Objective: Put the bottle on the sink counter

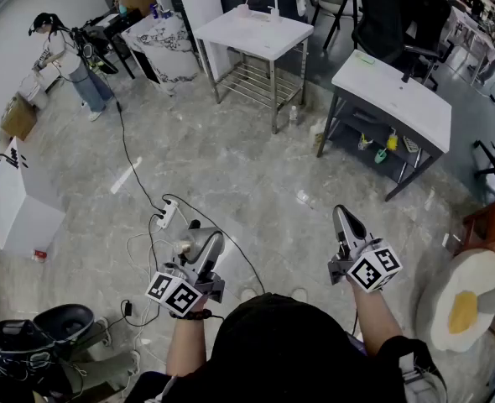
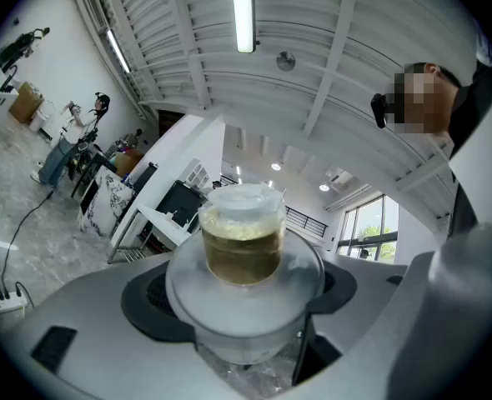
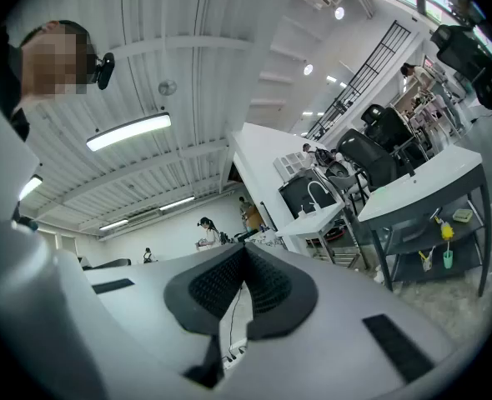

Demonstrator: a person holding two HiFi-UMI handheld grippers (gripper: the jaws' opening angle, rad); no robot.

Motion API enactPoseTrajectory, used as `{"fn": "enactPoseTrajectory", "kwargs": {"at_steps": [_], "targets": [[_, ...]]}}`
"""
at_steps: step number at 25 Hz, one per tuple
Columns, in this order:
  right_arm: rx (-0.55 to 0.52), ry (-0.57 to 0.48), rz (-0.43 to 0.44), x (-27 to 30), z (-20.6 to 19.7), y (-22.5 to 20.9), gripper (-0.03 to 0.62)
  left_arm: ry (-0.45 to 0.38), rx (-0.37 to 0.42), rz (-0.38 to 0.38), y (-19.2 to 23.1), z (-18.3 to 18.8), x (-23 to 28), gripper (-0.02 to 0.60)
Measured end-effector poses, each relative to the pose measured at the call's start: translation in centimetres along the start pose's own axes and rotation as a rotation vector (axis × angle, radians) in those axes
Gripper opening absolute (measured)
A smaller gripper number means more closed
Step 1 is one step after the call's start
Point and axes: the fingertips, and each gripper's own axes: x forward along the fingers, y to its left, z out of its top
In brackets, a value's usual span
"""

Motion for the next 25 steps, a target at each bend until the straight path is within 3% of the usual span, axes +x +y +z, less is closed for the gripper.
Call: {"fn": "enactPoseTrajectory", "kwargs": {"at_steps": [4, 10, 18, 21, 25], "targets": [[-0.010, -0.001, -0.001, 1.6, -0.7, 1.6, 0.029, 0.022, 0.086, 0.000, 1.2, 1.3, -0.1, 0.353], [-0.001, 0.006, -0.012, 2.8, -1.5, 2.5, 0.029, 0.026, 0.108, -0.001, 2.8, 1.8, -0.2, 0.353], [-0.099, 0.024, -0.032, 5.3, -3.6, 5.8, 0.031, 0.063, 0.206, -0.029, 5.0, 3.5, -0.2, 0.353], [-0.108, 0.017, -0.038, 6.3, -4.0, 6.9, 0.031, 0.069, 0.203, -0.068, 5.7, 4.2, -0.4, 0.353], [-0.088, 0.001, -0.048, 7.6, -4.7, 8.7, 0.031, 0.072, 0.139, -0.087, 7.6, 5.5, -0.8, 0.353]]}}
